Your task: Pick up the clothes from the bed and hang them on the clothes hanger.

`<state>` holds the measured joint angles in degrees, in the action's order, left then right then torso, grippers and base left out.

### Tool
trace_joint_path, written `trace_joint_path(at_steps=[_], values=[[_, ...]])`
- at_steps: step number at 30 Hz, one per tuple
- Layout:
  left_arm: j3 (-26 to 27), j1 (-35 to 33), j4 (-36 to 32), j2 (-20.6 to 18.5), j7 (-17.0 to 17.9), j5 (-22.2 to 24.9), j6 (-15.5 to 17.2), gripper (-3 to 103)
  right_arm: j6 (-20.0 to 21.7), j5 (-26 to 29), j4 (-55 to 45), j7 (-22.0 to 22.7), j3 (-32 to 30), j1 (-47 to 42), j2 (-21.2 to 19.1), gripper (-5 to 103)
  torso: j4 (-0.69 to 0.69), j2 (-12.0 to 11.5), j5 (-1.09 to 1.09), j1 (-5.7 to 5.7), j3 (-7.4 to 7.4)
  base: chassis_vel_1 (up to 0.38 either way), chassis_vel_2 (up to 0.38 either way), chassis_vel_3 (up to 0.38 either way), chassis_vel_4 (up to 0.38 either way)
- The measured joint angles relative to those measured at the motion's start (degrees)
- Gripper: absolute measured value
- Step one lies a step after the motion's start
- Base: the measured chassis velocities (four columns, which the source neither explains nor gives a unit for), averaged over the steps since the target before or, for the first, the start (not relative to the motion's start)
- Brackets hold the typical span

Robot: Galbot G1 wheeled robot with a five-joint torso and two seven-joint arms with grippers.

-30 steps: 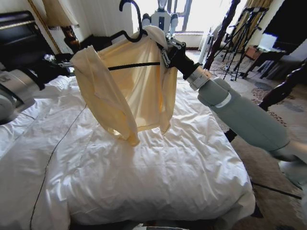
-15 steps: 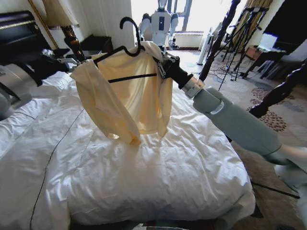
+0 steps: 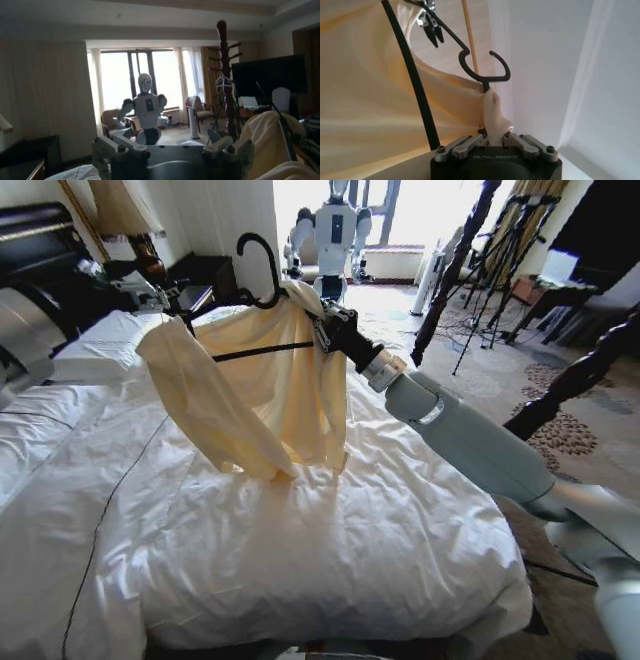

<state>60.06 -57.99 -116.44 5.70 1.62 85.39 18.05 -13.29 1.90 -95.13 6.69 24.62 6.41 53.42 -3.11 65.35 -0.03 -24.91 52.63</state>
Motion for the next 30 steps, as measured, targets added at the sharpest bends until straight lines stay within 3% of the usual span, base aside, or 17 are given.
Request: trace_joint_path(at_steps=[7, 9, 10, 11, 12, 13, 14, 16, 20, 30], values=[[0.64, 1.58, 2.13, 0.03, 6.08, 0.58, -0.48, 100, -0.65, -0.14, 1.71, -0.43, -1.09, -0.62, -0.87, 7, -0.01, 0.0, 0.0, 0.0, 0.0, 0.0, 0.0, 0.0, 0.0], [0.64, 2.72, 2.42, 0.02, 9.37, 1.03, -0.35, 100, -0.79, -0.45, 2.3, -0.52, -1.4, -0.69, -0.88, 7, -0.01, 0.0, 0.0, 0.0, 0.0, 0.0, 0.0, 0.0, 0.0], [0.64, 3.89, 2.3, 0.26, 12.73, 2.02, 0.22, 100, -0.8, -0.82, 2.88, -0.52, -1.7, -0.69, -0.63, 7, -0.01, 0.0, 0.01, 0.0, 0.0, 0.0, 0.0, 0.0, 0.0], [0.64, 3.89, 2.3, 0.26, 12.73, 2.02, 0.22, 100, -0.8, -0.82, 2.88, -0.52, -1.7, -0.69, -0.63, 7, -0.01, 0.0, 0.01, 0.0, 0.0, 0.0, 0.0, 0.0, 0.0], [0.84, 4.59, 1.62, 0.67, 15.86, 3.15, 0.86, 100, -0.69, -1.25, 3.52, -0.47, -2.02, -0.68, -0.16, 7, -0.01, 0.0, 0.02, 0.0, 0.0, 0.0, 0.0, 0.0, 0.0], [1.98, 4.42, 0.51, 1.29, 18.85, 4.53, 1.44, 100, -0.44, -1.62, 4.19, -0.3, -2.31, -0.62, 0.46, 7, -0.02, 0.0, 0.01, 0.0, 0.0, 0.0, 0.0, 0.0, 0.0], [1.98, 4.42, 0.51, 1.29, 18.85, 4.53, 1.44, 100, -0.44, -1.62, 4.19, -0.3, -2.31, -0.62, 0.46, 7, -0.02, 0.0, 0.01, 0.0, 0.0, 0.0, 0.0, 0.0, 0.0], [5.02, 2.7, -2.6, 3.15, 23.19, 6.63, 2.17, 100, 0.89, -2.0, 5.68, 1.17, -2.79, -0.17, 2.19, 7, 0.02, 0.0, 0.01, 0.0, 0.0, 0.0, 0.0, 0.0, 0.0], [6.15, 1.67, -6.58, 6.14, 25.65, 7.55, 2.57, 100, 2.86, -2.65, 7.17, 3.04, -3.61, 0.21, 4.01, 7, 0.01, 0.0, -0.01, 0.0, 0.0, 0.0, 0.0, 0.0, 0.0], [4.7, -0.77, -16.66, 14.94, 27.49, 8.39, 3.73, 100, 5.54, -4.59, 11.63, 5.25, -6.44, 1.38, 6.17, 7, -0.01, 0.0, 0.02, 0.0, 0.0, 0.0, 0.0, 0.0, 0.0]])
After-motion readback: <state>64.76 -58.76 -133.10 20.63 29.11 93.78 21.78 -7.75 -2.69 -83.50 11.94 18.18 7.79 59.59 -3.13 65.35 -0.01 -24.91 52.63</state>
